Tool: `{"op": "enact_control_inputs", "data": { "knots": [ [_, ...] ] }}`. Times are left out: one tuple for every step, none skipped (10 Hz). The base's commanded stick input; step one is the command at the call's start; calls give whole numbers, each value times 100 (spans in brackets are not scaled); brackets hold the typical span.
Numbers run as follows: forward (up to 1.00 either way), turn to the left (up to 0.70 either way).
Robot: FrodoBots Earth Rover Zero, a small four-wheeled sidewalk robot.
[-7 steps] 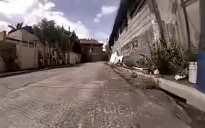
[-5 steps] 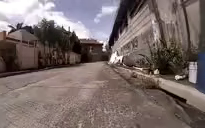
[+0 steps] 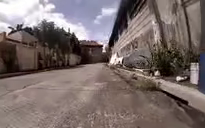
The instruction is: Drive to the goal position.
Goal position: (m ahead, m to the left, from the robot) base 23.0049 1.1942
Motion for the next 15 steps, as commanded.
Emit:
{"op": "enact_control_inputs", "data": {
  "knots": [
    [70,0],
    [70,0],
    [70,0],
    [70,0],
    [70,0],
    [70,0],
    [70,0],
    [70,0],
    [70,0],
    [70,12],
    [70,28],
    [70,1],
    [70,0],
    [70,0],
    [70,0]
  ]
}}
